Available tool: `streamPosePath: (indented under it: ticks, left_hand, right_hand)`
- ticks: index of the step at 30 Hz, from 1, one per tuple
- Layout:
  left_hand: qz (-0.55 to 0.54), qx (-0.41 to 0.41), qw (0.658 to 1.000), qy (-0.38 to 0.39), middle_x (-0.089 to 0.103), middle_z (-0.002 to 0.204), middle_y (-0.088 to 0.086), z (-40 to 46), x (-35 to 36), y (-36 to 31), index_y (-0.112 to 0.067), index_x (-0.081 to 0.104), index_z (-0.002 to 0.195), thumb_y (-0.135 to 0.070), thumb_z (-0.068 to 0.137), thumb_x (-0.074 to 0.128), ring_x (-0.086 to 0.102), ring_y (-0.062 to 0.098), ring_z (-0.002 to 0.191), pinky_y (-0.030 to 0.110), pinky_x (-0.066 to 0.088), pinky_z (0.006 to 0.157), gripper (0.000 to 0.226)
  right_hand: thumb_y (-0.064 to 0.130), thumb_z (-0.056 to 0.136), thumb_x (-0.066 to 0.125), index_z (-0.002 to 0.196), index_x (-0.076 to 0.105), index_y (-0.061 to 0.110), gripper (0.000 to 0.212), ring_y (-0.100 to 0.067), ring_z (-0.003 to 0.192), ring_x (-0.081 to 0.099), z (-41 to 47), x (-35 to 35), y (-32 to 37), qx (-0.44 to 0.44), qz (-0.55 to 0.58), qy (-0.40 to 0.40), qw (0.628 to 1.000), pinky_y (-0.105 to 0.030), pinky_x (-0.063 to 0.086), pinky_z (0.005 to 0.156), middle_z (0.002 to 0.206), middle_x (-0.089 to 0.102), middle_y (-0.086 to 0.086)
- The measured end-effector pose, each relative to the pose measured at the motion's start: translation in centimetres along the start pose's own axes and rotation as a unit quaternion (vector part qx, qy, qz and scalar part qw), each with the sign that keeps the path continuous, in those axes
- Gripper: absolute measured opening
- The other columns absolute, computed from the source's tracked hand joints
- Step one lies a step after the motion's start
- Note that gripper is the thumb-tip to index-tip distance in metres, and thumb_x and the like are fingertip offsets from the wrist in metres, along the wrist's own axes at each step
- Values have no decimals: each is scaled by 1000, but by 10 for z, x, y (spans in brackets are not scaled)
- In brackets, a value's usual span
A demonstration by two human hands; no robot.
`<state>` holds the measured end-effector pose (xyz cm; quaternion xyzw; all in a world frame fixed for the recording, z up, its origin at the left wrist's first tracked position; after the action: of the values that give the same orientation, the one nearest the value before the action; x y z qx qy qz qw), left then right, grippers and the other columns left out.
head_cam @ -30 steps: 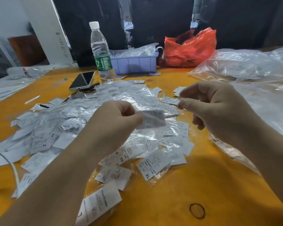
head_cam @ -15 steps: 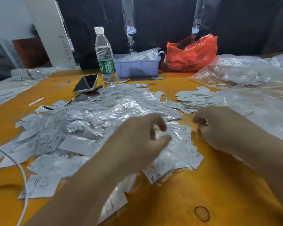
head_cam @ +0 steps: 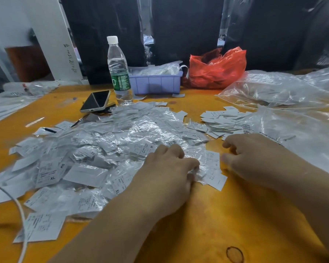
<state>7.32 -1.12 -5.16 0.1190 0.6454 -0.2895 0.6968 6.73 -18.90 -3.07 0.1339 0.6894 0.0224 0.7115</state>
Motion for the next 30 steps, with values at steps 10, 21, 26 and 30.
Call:
streamPosePath:
  ticks: [10, 21, 26, 30]
  left_hand:
    - [-12, -18, 1000, 2, 34, 135, -13, 2, 3, 4, -45, 41, 136, -40, 102, 35, 23, 12, 129, 33, 19, 108, 35]
    - [-23, -21, 1000, -3, 35, 133, -15, 3, 4, 5, -47, 41, 135, -40, 101, 36, 24, 10, 128, 32, 21, 108, 35]
    - [-26, -26, 999, -5, 35, 135, -16, 4, 3, 5, -47, 42, 135, -41, 101, 37, 24, 11, 128, 32, 21, 105, 35]
    - [-26, -25, 999, -5, 35, 135, -15, 3, 3, 4, -47, 42, 135, -40, 101, 37, 23, 10, 127, 32, 21, 105, 35]
  right_hand:
    - [69, 90, 37, 147, 31, 26, 72, -26, 136, 34, 3, 11, -6, 25, -64, 68, 995, -41, 37, 105, 150, 39, 0]
    - [57, 90, 49, 124, 53, 28, 45, -17, 110, 49, -10, -7, 2, -14, 53, -71, 996, -34, 44, 83, 120, 55, 4]
    - [58, 87, 48, 122, 43, 28, 47, -20, 117, 37, -7, 6, -1, -1, -25, 3, 1000, -37, 39, 87, 131, 48, 1]
    - [59, 88, 47, 127, 44, 29, 50, -16, 103, 39, -14, 4, 6, -21, -20, -22, 999, -34, 38, 75, 122, 52, 5]
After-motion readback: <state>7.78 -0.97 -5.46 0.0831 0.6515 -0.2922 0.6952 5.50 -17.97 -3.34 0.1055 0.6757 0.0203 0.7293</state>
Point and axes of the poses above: each hand's wrist, its own z-axis towards the middle knuckle, its own x-axis out of the palm, y = z × x, the point moved 4 cm from there along z, towards the middle knuckle
